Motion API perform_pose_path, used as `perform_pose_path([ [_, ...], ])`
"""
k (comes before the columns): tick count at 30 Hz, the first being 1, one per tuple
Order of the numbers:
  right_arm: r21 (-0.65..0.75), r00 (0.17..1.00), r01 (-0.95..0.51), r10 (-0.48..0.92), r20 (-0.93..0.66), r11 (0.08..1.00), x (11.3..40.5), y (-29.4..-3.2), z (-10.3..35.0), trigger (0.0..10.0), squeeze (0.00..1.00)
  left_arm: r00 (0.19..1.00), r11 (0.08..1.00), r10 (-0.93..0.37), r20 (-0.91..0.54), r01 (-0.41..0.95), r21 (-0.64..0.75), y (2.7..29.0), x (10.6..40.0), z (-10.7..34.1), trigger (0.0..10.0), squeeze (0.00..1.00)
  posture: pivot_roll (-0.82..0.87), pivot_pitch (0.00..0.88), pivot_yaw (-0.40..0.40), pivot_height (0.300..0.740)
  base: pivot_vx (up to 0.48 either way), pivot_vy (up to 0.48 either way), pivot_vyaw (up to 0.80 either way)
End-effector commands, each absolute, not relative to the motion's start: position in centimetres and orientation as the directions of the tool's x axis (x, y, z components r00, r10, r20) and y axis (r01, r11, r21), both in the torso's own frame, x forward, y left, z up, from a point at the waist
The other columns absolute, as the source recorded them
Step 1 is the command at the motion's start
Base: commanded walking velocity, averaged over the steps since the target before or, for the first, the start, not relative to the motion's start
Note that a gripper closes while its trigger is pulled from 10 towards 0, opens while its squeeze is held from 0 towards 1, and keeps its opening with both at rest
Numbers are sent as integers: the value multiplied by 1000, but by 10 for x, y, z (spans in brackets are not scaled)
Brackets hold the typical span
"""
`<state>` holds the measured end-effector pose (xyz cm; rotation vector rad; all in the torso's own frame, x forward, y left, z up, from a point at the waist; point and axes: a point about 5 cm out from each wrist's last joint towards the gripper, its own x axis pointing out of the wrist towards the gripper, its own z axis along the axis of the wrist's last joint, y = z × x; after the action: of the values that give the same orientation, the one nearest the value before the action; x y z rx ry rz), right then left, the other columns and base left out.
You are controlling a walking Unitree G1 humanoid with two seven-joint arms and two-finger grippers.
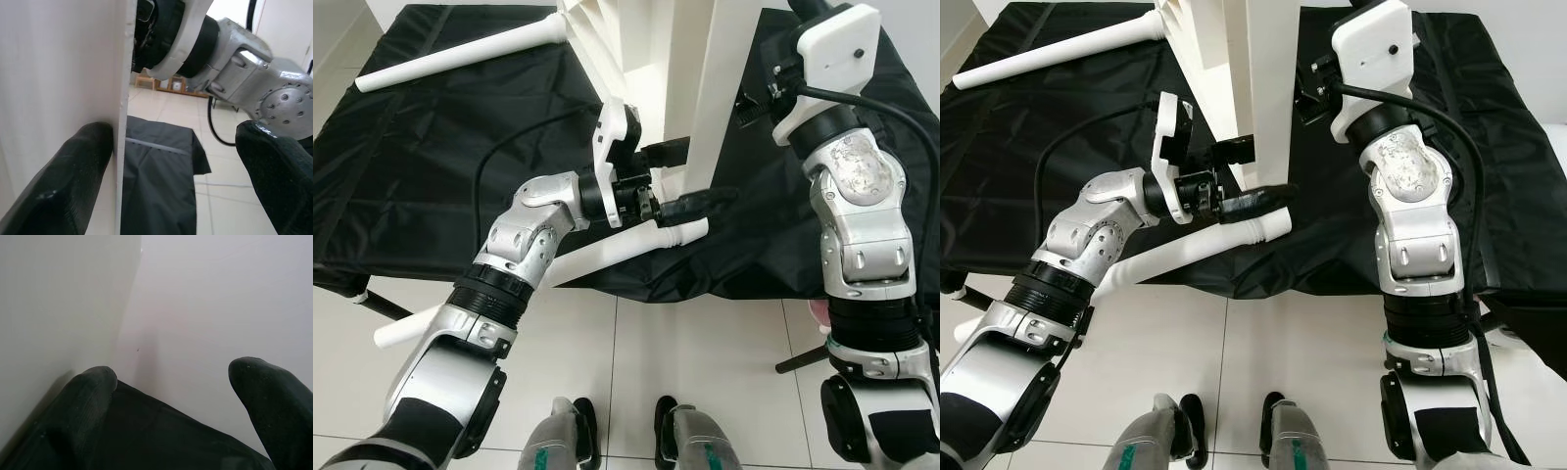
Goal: Building children table
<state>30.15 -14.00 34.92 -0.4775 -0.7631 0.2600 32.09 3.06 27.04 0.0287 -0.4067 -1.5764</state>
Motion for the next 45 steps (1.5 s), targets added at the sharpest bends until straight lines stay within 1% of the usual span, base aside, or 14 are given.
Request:
perform_pose_path([
  [1,-519,671,-97,441,596,849,292,-128,345,10000,0,-23,32,-984,176,952,305,19,320,270,10000,0,-172,182,48,740,0,0,0],
  [5,-514,679,-86,428,597,854,291,-130,343,10000,0,-7,51,-985,170,940,338,20,320,272,10000,0,-171,184,53,740,0,0,0],
  [7,-504,690,-69,406,599,861,290,-135,342,10000,0,38,92,-989,142,915,394,24,320,275,10000,0,-166,187,59,740,0,0,0],
  [10,-504,690,-69,406,599,861,290,-135,342,10000,0,38,92,-989,142,915,394,24,320,275,10000,0,-166,187,59,740,0,0,0],
  [12,-491,702,-57,385,599,869,289,-138,339,10000,0,149,170,-985,82,873,457,31,326,273,10000,0,-158,189,63,740,0,0,0],
  [14,-480,710,-55,372,598,876,288,-139,336,10000,0,224,225,-973,59,846,483,40,331,271,10000,0,-153,189,64,740,0,0,0],
  [21,-470,714,-63,369,595,881,287,-137,333,10000,0,305,306,-949,83,820,483,55,335,276,10000,0,-144,189,62,740,0,0,0],
  [25,-468,713,-68,371,594,881,287,-136,333,10000,0,360,361,-928,95,808,465,58,339,278,10000,0,-137,186,59,740,0,0,0],
  [27,-468,713,-68,371,594,881,287,-136,333,10000,0,360,361,-928,95,808,465,58,339,278,10000,0,-137,186,59,740,0,0,0],
  [32,-468,716,-65,368,593,881,286,-137,332,10000,0,439,418,-895,80,762,494,63,343,280,10000,0,-139,185,63,740,0,0,0],
  [35,-454,736,-57,345,583,889,284,-143,326,10000,0,494,424,-868,46,691,586,75,340,281,10000,0,-127,183,61,740,0,0,0],
  [38,-430,764,-52,313,564,901,282,-148,316,10000,0,540,439,-841,30,649,622,85,334,280,10000,0,-120,179,58,740,0,0,0],
  [43,-375,801,-58,267,536,925,279,-155,303,10000,0,549,459,-834,54,637,619,88,325,279,10000,0,-113,177,55,740,0,0,0],
  [45,-327,844,-68,229,484,943,273,-160,282,10000,0,575,516,-811,104,621,590,91,315,277,10000,0,-90,167,43,740,0,0,0],
])
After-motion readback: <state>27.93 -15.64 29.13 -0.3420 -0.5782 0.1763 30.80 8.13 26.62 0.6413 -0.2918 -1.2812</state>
